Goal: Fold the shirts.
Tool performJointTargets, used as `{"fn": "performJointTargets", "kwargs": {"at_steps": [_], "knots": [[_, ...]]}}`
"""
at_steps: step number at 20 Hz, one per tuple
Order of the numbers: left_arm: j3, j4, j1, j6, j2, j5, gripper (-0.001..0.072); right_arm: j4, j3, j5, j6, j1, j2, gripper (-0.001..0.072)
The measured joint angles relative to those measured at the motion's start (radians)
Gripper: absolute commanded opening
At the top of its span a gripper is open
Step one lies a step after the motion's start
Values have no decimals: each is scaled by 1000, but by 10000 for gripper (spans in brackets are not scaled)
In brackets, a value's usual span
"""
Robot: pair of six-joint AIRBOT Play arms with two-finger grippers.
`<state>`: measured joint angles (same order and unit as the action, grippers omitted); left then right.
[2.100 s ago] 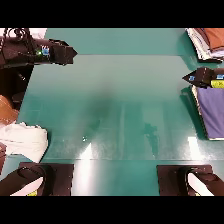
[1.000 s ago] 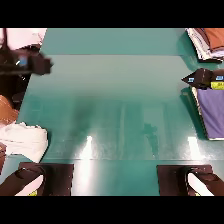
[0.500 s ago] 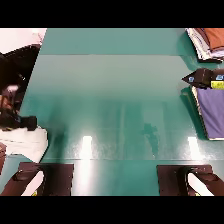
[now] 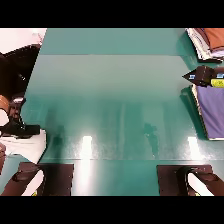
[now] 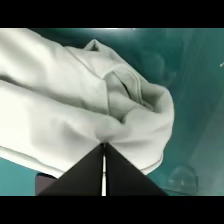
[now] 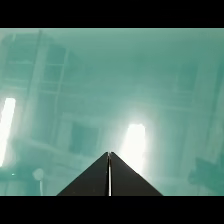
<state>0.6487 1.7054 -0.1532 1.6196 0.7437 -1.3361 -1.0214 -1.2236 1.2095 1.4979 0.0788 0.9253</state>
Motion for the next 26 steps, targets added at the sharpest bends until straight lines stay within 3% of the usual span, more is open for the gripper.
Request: {"fn": "performJointTargets", "kwargs": {"at_steps": [5, 9, 15, 22, 24, 26], "knots": [[299, -22, -2, 3, 0, -16, 25, 5, -27, -25, 0, 0, 0, 17], [650, -133, 42, -1, 1, -32, 24, 6, -133, -38, 0, 0, 0, 17], [997, -202, 332, -11, 71, 32, 24, 1, -306, -74, 0, 0, 0, 17], [1081, -222, 805, -42, 384, 119, 41, -2, -380, -89, 0, 0, 0, 17], [1086, -227, 910, -68, 489, 170, 498, -3, -385, -90, 0, 0, 0, 17], [1089, -232, 964, -93, 560, 205, 515, -3, -387, -89, 0, 0, 0, 17]]}}
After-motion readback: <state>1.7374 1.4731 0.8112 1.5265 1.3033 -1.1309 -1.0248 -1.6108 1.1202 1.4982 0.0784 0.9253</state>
